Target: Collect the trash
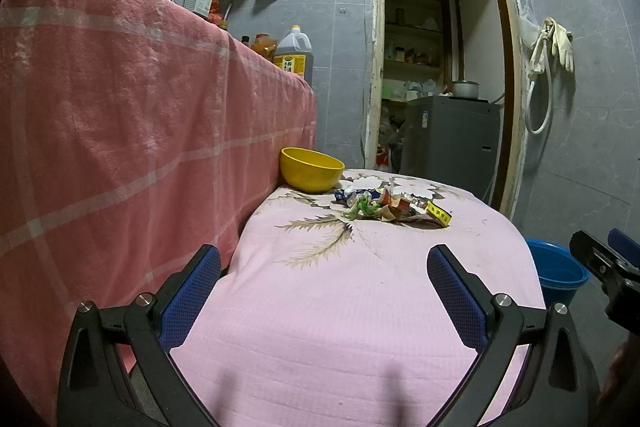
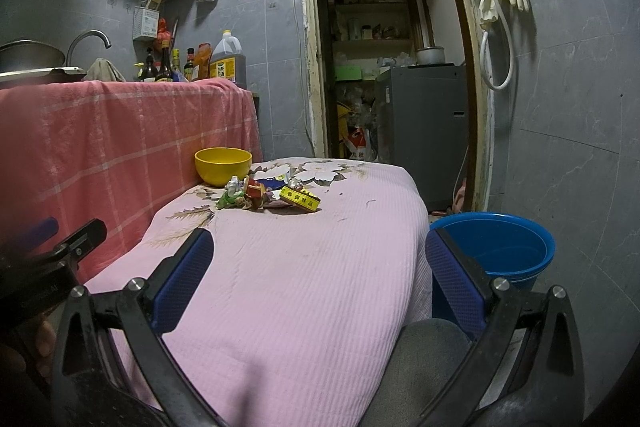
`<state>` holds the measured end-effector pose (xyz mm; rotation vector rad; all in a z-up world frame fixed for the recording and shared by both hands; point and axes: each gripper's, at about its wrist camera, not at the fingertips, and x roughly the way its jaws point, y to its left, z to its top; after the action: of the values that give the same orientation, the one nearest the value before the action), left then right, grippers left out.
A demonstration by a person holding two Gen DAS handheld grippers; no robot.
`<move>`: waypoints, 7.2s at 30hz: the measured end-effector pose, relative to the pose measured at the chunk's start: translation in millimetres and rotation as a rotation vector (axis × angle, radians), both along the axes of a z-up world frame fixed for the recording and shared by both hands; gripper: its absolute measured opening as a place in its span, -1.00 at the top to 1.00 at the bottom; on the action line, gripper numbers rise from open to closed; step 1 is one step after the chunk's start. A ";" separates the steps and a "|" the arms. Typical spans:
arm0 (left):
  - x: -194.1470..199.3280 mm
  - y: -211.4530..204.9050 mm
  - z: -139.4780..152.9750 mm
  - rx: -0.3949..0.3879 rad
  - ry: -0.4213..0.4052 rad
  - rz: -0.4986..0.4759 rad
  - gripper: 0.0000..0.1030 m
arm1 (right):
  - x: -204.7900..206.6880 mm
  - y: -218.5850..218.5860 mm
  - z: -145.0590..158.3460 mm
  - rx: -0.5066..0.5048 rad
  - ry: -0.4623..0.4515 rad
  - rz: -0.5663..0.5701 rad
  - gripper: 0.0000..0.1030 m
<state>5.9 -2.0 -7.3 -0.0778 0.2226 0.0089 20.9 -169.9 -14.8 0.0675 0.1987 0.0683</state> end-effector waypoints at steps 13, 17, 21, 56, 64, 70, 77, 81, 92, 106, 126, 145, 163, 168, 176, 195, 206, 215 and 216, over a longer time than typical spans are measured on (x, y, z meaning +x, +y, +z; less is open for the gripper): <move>1.3 -1.1 -2.1 0.001 0.001 0.000 -0.96 | 0.4 -0.3 0.1 0.004 0.003 0.001 -1.00; 1.3 -1.2 -1.9 0.001 0.002 0.000 -0.96 | -0.9 1.1 1.7 0.004 0.004 0.001 -1.00; 2.0 -1.7 -3.3 0.001 0.002 0.000 -0.96 | -0.5 0.6 1.9 0.005 0.006 0.002 -1.00; 10.8 -9.3 -11.7 0.000 0.014 0.025 -0.96 | 2.4 14.2 1.9 -0.003 -0.009 0.014 -1.00; 39.5 -4.5 15.8 0.013 0.003 0.045 -0.96 | 31.5 10.2 33.7 -0.017 -0.086 0.041 -1.00; 77.8 -7.4 40.3 0.055 -0.030 0.044 -0.96 | 68.1 5.9 50.6 -0.017 -0.125 0.062 -1.00; 140.1 -1.2 47.7 0.047 0.034 -0.001 -0.96 | 123.6 -8.7 60.1 0.000 -0.089 0.053 -1.00; 177.5 4.1 39.2 0.035 0.140 -0.036 -0.96 | 162.4 -14.5 54.7 0.012 0.004 0.070 -1.00; 239.7 12.0 15.0 -0.043 0.375 -0.137 -0.73 | 246.2 -9.1 19.4 0.045 0.301 0.178 -1.00; 269.9 -4.0 -10.0 -0.063 0.559 -0.325 0.30 | 280.3 26.8 -23.7 -0.013 0.550 0.365 -0.63; 225.8 -10.3 6.1 -0.082 0.513 -0.329 0.88 | 238.2 10.4 -28.2 -0.008 0.572 0.362 -0.31; 197.3 -18.3 -2.8 -0.119 0.532 -0.239 0.30 | 189.9 -26.6 -29.8 0.091 0.510 0.314 -0.31; 227.7 -36.1 -16.6 0.006 0.592 -0.279 0.51 | 211.8 -14.7 -37.0 0.065 0.492 0.254 -0.32; 219.4 -42.0 -11.6 0.044 0.561 -0.293 0.78 | 205.9 -16.0 -36.9 0.066 0.490 0.260 -0.31; 192.3 -61.9 6.2 0.108 0.464 -0.317 0.81 | 187.6 -28.6 -28.8 0.109 0.437 0.264 -0.31; 202.9 -218.8 88.7 0.040 0.098 -0.634 0.81 | 131.8 -164.7 61.5 0.108 -0.042 -0.063 -0.32; 268.4 -321.4 46.7 0.115 0.335 -0.801 0.80 | 142.0 -249.3 10.6 0.217 0.062 -0.222 -0.32; 307.1 -340.9 -3.2 0.108 0.592 -0.812 0.35 | 155.4 -278.0 -45.9 0.317 0.242 -0.271 -0.35; 308.8 -338.3 -4.4 0.101 0.597 -0.808 0.34 | 156.2 -278.9 -49.3 0.322 0.256 -0.274 -0.35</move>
<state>314.7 -340.3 -11.7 0.1235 0.8364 -0.7688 177.1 -448.8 -64.1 0.4245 0.4312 -0.1830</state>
